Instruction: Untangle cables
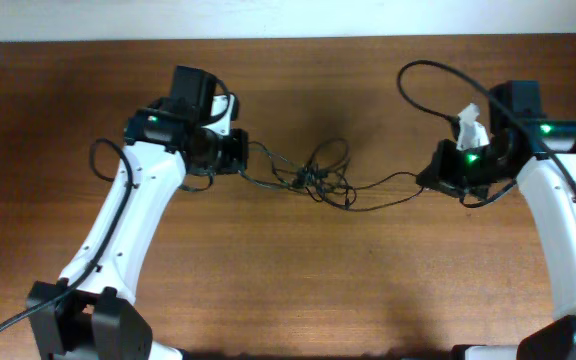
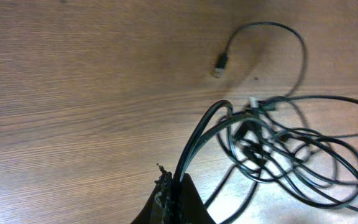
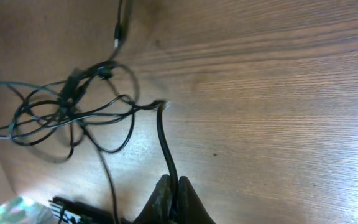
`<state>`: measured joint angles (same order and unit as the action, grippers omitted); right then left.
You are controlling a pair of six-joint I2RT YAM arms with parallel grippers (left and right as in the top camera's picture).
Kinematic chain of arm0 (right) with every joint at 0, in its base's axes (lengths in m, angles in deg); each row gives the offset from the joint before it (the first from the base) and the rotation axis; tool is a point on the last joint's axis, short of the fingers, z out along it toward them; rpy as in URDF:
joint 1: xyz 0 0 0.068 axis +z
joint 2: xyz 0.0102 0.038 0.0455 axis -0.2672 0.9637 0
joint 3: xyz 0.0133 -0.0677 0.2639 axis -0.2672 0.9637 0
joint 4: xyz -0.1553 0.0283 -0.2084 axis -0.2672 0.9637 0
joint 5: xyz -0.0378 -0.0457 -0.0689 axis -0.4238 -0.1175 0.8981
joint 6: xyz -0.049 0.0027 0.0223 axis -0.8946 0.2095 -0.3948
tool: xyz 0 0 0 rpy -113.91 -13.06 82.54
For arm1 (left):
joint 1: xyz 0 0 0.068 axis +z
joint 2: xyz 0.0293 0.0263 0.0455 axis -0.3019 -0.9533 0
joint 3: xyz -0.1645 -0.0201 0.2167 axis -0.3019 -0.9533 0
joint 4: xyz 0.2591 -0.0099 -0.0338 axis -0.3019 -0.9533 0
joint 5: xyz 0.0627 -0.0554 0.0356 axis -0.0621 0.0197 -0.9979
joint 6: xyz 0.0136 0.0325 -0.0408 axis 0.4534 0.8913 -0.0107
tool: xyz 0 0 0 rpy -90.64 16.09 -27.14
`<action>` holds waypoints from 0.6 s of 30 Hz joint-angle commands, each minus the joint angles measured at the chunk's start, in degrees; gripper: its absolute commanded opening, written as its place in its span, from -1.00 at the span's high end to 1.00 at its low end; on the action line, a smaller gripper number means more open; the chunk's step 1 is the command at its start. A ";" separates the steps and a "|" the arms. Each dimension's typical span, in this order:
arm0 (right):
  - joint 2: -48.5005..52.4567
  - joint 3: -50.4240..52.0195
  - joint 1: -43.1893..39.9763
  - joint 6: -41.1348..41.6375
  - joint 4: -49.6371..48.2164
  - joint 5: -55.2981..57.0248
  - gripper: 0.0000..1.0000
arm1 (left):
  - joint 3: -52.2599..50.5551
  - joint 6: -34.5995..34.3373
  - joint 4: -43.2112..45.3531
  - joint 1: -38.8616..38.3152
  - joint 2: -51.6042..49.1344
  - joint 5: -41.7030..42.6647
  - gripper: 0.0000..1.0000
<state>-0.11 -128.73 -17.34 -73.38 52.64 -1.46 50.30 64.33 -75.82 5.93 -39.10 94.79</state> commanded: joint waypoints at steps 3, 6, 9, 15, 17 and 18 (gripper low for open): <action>-1.27 -1.27 2.49 -0.63 -0.98 1.51 0.92 | 0.20 0.07 0.52 -4.35 0.37 0.42 1.00; -1.22 -1.27 2.60 -0.59 -1.01 1.51 0.92 | 0.20 0.07 0.81 -6.21 -0.94 0.39 0.93; -1.22 -1.27 2.60 -0.17 -1.44 1.53 0.92 | 0.20 0.07 0.96 -6.60 -2.91 0.42 0.80; 0.09 -1.27 2.64 1.33 -2.73 2.73 0.81 | 0.20 0.04 3.80 -6.60 -3.50 0.44 -0.17; 0.13 -1.27 2.64 1.31 -2.95 2.82 -0.03 | 0.20 0.07 4.17 -6.60 -3.54 0.44 -0.39; 0.13 -1.27 2.64 1.31 -2.97 2.82 -0.54 | 0.20 0.07 4.81 -6.60 -3.54 0.44 -0.54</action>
<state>-0.08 -128.73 -15.00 -71.85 49.93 0.47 50.30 64.42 -71.95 -0.69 -42.12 94.94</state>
